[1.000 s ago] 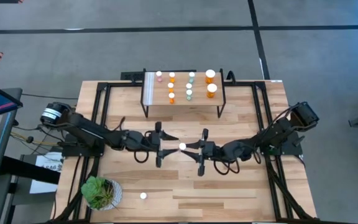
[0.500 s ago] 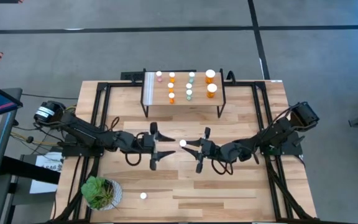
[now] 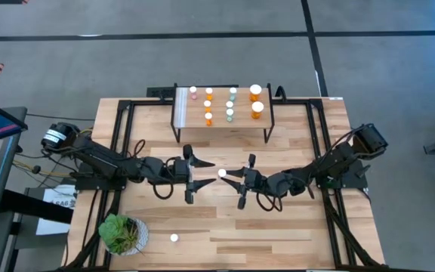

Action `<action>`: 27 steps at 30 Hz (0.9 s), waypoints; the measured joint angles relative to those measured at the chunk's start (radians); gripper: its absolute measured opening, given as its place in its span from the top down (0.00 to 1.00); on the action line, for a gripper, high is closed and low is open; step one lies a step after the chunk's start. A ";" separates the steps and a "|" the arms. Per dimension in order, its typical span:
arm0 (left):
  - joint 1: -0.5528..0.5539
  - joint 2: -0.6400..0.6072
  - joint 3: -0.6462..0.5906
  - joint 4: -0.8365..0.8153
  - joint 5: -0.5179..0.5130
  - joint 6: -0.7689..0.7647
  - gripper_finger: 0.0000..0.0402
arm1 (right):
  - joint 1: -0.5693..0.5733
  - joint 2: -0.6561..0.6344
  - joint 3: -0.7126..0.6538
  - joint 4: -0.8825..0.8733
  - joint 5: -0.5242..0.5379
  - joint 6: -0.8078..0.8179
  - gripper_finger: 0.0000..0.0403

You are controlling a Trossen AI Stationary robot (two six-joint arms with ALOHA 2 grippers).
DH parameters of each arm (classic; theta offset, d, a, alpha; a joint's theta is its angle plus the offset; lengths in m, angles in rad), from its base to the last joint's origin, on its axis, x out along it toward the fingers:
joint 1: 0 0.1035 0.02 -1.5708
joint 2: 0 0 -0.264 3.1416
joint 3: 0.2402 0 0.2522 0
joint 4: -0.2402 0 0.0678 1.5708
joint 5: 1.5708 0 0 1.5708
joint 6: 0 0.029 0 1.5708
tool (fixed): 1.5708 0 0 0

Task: Pick and place medicine bottles onto shelf by color
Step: Put the top small pink pill bottle on the shelf aligned with the other small pink pill bottle

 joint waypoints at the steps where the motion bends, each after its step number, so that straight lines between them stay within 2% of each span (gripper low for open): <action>1: -0.004 0.000 0.009 -0.007 -0.014 0.012 0.45 | 0.000 0.000 0.000 0.000 0.000 0.000 0.75; 4: -0.009 0.000 0.037 -0.043 -0.053 0.040 0.41 | 0.000 0.000 0.000 0.000 0.000 0.000 0.75; 10: -0.009 0.001 0.050 -0.091 -0.061 0.030 0.34 | 0.000 0.000 0.000 0.000 0.000 0.001 0.75; 16: -0.009 0.001 0.060 -0.082 -0.057 0.031 0.33 | 0.000 0.000 0.000 0.000 0.000 0.001 0.75; 18: -0.009 0.001 0.095 -0.123 -0.058 0.042 0.33 | -0.002 0.000 0.000 0.000 0.000 0.001 0.75; 23: -0.011 0.017 0.193 -0.358 -0.081 0.034 0.33 | -0.008 0.000 0.000 0.000 0.000 0.007 0.75; 27: -0.014 0.033 0.205 -0.368 -0.088 0.032 0.33 | -0.008 0.001 0.000 -0.005 0.000 0.008 0.75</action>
